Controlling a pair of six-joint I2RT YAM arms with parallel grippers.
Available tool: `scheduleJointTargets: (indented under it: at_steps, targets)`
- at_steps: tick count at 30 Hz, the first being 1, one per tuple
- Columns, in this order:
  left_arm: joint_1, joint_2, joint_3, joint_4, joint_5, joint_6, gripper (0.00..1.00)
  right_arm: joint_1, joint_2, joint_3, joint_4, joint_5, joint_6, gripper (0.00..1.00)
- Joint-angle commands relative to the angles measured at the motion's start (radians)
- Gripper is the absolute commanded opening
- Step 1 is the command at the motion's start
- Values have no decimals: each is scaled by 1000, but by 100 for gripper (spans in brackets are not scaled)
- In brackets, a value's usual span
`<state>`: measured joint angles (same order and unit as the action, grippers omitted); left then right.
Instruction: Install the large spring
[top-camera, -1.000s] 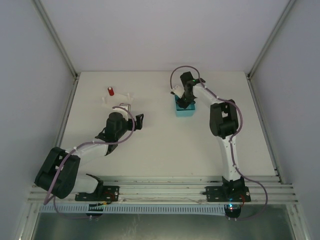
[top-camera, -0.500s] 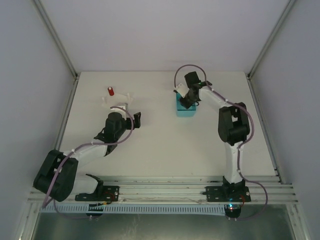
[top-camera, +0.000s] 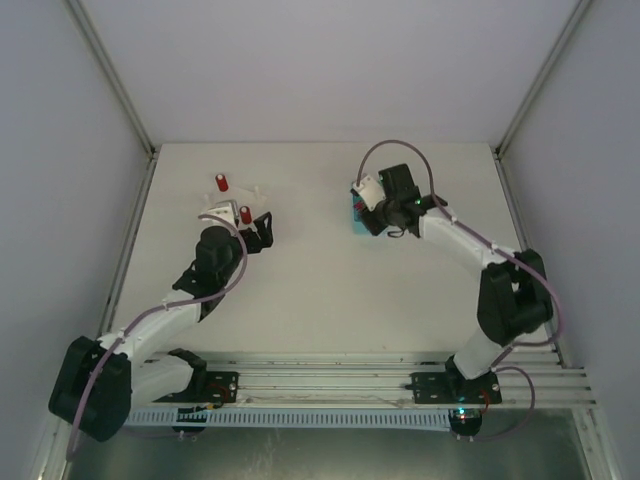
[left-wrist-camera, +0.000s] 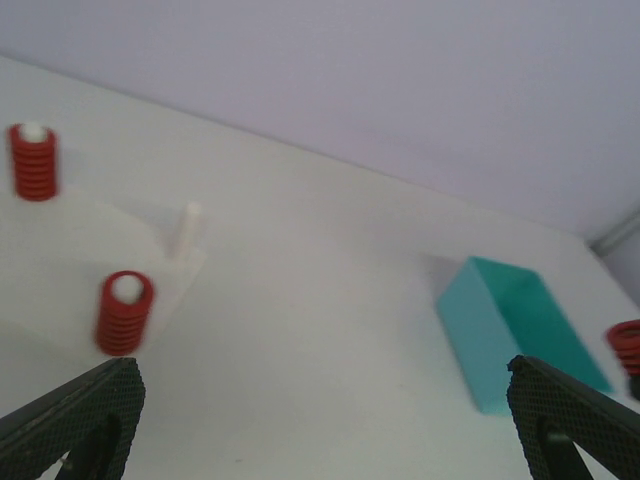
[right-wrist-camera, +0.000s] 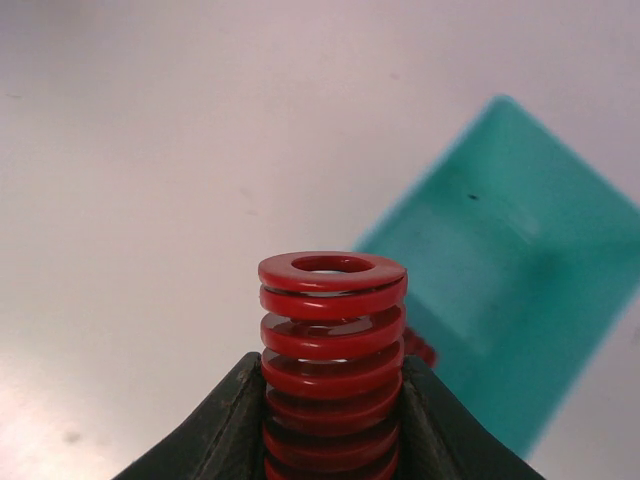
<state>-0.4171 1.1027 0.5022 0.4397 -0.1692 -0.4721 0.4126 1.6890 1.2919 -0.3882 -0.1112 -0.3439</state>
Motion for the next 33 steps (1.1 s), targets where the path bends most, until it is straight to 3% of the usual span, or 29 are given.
scheduleJointTargets:
  at_steps: [1,6,13,17,33]
  targets:
    - [-5,-30,8,31,216,-55,97,85,-144,-148,195,-26,102,10]
    - [-8,-35,41,24,402,-84,82,185,-266,-330,377,-2,202,10]
    - [-85,9,128,-59,490,-65,66,297,-329,-512,613,33,262,10]
    - [-140,53,170,-70,517,-59,61,329,-326,-594,775,20,291,10]
    - [-204,209,249,-124,565,-59,53,387,-336,-644,876,35,255,10]
